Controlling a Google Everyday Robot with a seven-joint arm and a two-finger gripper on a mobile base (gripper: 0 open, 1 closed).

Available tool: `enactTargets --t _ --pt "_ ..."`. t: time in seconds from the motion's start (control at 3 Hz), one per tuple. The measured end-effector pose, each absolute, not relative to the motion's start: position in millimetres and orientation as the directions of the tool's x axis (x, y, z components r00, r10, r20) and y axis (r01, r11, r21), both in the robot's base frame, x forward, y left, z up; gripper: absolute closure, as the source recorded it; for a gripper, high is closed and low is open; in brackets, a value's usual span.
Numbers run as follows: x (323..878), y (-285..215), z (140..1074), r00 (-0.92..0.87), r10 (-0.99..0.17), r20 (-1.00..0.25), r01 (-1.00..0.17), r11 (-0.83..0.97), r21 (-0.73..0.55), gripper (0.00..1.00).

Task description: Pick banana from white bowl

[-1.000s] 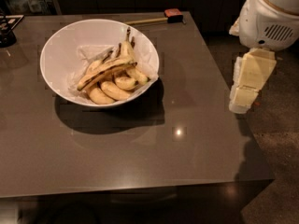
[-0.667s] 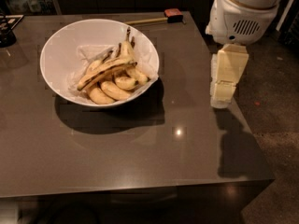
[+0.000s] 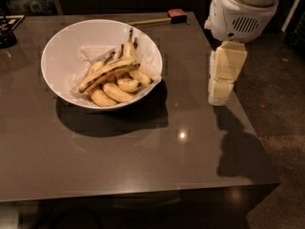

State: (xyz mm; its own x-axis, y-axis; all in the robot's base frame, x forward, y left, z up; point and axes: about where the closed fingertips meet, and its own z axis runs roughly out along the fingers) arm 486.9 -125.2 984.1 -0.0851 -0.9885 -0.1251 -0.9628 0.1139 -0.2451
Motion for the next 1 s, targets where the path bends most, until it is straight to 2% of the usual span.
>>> enactTargets --t 1.0 --pt "541.9 -20.4 987.0 0.188 -0.973 -0.136 -0.962 -0.155 -0.225 0.0"
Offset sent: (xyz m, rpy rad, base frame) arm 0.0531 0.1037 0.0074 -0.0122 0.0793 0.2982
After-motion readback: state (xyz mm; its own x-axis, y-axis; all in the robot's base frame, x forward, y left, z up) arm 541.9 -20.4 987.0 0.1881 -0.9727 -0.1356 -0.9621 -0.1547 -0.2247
